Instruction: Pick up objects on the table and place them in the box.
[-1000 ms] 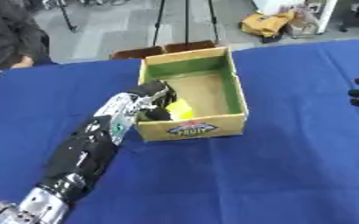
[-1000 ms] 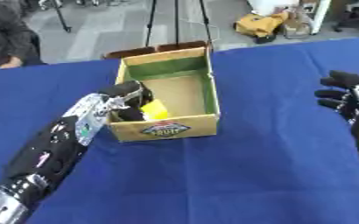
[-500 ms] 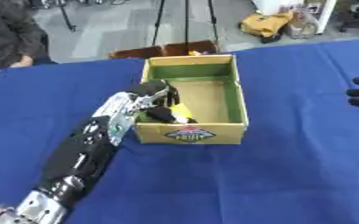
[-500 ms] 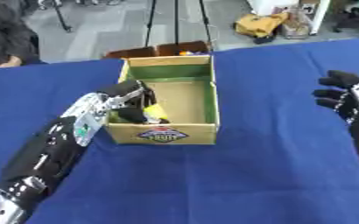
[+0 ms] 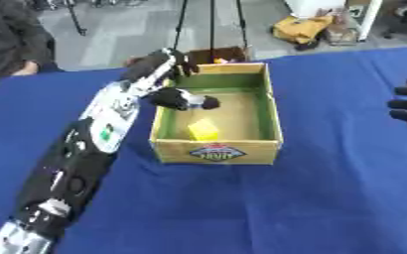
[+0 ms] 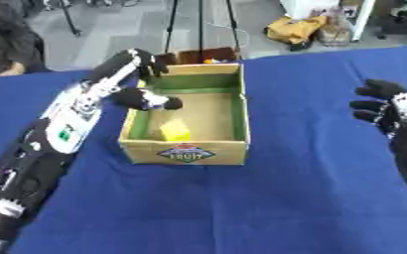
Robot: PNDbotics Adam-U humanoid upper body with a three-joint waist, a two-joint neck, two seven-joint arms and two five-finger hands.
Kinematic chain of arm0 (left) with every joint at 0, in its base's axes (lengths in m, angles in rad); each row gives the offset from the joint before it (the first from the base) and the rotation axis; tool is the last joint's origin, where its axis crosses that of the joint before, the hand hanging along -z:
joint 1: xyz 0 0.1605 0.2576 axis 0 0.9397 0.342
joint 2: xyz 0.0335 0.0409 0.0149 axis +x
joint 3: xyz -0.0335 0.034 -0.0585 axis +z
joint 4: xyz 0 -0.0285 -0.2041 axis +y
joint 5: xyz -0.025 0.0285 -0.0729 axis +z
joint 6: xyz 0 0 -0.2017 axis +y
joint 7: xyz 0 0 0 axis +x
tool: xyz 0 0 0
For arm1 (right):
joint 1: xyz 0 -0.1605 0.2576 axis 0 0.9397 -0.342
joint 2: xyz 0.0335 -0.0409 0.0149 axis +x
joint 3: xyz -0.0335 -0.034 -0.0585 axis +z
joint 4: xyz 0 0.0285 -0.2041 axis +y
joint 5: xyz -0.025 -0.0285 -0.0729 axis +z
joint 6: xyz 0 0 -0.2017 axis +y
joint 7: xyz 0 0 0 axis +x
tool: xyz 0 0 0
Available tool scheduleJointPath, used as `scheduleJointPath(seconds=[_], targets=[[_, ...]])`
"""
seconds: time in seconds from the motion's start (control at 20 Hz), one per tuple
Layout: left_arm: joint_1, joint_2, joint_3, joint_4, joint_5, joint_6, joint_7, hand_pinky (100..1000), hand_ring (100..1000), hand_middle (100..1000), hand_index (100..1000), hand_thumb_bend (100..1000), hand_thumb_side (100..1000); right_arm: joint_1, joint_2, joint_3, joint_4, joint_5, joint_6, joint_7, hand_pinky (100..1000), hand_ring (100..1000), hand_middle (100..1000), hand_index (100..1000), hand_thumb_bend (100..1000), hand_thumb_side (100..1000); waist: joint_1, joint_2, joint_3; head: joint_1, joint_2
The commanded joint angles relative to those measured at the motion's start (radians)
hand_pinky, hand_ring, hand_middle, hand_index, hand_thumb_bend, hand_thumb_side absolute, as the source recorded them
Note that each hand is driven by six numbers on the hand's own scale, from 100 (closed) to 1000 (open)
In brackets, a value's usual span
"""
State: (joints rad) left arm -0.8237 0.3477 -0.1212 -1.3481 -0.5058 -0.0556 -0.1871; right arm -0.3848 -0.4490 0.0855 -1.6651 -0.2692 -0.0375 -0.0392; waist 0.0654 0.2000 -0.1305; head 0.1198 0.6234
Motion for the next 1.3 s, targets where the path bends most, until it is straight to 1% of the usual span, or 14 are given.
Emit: scheduleJointPath(seconds=[0.05, 0.2, 0.35, 0.45, 0.65, 0.85, 1.05, 1.3], targets=[[0.033, 0.065, 0.047, -0.148, 0.211, 0.004, 0.052, 623, 527, 556, 700, 1000, 731, -0.003, -0.019, -0.016, -0.012, -0.002, -0.002, -0.007, 799, 768, 773, 868, 100, 859, -0.007, -0.021, 0.007, -0.015, -0.006], [0.112, 0.094, 0.081, -0.243, 0.371, 0.001, 0.088, 615, 521, 550, 696, 1000, 727, 0.0, -0.021, -0.02, -0.012, -0.001, -0.004, -0.011, 799, 768, 773, 868, 100, 859, -0.008, -0.022, 0.016, -0.028, -0.006], [0.202, 0.111, 0.107, -0.311, 0.458, 0.002, 0.11, 610, 517, 546, 694, 1000, 731, 0.005, -0.024, -0.023, -0.011, -0.001, -0.004, -0.013, 799, 767, 773, 868, 100, 858, -0.01, -0.025, 0.029, -0.035, -0.003], [0.255, 0.117, 0.122, -0.343, 0.494, 0.002, 0.12, 608, 516, 545, 693, 1000, 738, 0.005, -0.024, -0.024, -0.012, -0.002, -0.006, -0.014, 799, 767, 773, 868, 100, 858, -0.011, -0.025, 0.033, -0.039, -0.002], [0.351, 0.13, 0.15, -0.377, 0.534, 0.004, 0.137, 607, 513, 543, 691, 1000, 752, 0.006, -0.025, -0.025, -0.011, -0.001, -0.006, -0.015, 799, 767, 773, 868, 100, 859, -0.013, -0.024, 0.043, -0.044, -0.001], [0.42, 0.13, 0.176, -0.391, 0.547, 0.006, 0.156, 606, 511, 541, 690, 1000, 755, 0.008, -0.026, -0.026, -0.01, -0.001, -0.006, -0.016, 799, 767, 773, 867, 100, 858, -0.014, -0.026, 0.052, -0.05, 0.0], [0.467, 0.12, 0.189, -0.405, 0.548, 0.003, 0.161, 605, 508, 537, 687, 1000, 756, 0.009, -0.025, -0.027, -0.01, -0.001, -0.007, -0.016, 799, 767, 773, 867, 100, 857, -0.016, -0.028, 0.058, -0.054, 0.003], [0.507, 0.112, 0.198, -0.414, 0.548, 0.0, 0.161, 605, 504, 533, 682, 1000, 760, 0.011, -0.025, -0.027, -0.01, 0.0, -0.007, -0.016, 799, 767, 772, 867, 100, 857, -0.018, -0.029, 0.062, -0.054, 0.002]])
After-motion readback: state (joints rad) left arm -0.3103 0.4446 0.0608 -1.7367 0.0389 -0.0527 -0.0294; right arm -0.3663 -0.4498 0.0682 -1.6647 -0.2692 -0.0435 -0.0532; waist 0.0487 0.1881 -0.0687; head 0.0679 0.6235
